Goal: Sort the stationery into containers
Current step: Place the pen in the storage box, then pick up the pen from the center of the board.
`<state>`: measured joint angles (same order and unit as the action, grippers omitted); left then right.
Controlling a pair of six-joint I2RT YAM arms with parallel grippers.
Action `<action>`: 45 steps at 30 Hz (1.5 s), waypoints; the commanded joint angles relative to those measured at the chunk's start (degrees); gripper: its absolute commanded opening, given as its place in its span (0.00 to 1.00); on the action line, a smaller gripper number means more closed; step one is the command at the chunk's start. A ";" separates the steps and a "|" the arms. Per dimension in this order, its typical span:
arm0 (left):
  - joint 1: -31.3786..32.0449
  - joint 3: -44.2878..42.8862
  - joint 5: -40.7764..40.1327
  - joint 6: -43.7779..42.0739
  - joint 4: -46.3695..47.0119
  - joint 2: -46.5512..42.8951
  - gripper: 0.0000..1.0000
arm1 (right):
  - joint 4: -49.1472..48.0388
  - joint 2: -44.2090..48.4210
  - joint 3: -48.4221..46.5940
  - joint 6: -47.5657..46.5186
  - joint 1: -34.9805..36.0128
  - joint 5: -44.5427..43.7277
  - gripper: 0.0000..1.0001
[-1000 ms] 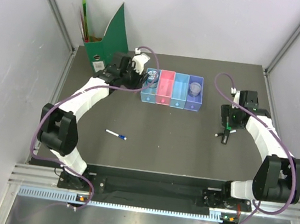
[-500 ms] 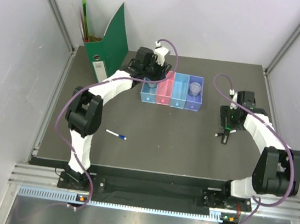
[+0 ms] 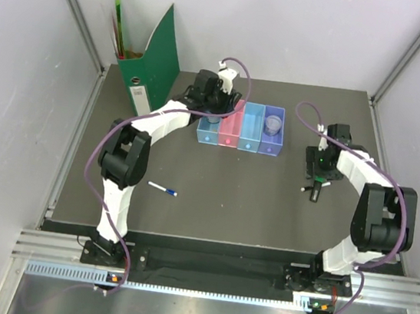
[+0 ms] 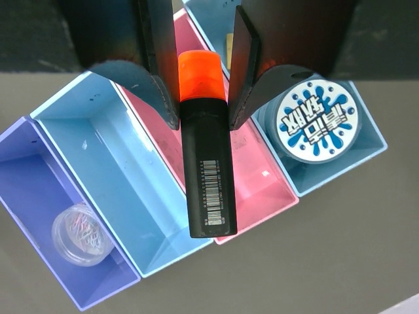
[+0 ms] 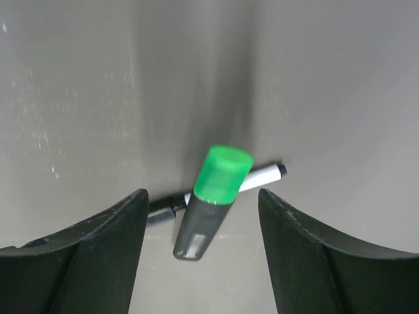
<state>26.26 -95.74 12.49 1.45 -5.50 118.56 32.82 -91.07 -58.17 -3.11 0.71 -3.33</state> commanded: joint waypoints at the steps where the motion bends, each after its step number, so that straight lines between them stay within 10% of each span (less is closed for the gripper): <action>1: 0.72 -2.69 -0.63 1.09 3.65 0.44 0.00 | -3.37 -1.83 -3.44 1.01 -0.27 0.08 0.67; 22: 2.65 -0.41 -2.82 0.74 4.35 3.34 0.00 | -6.10 -4.91 -3.70 1.27 -0.27 0.17 0.64; 36: 2.65 1.44 -4.23 0.13 4.97 4.13 0.00 | -5.75 -3.15 -2.03 1.71 -0.27 0.26 0.39; 45: 2.57 1.44 -4.23 0.13 4.97 3.52 0.38 | -5.13 -1.48 -1.86 1.71 -0.27 0.08 0.17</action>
<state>28.88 -94.70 8.82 1.58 -3.53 123.31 28.73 -95.74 -59.68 -1.87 0.71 -3.22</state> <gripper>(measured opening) 0.370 0.292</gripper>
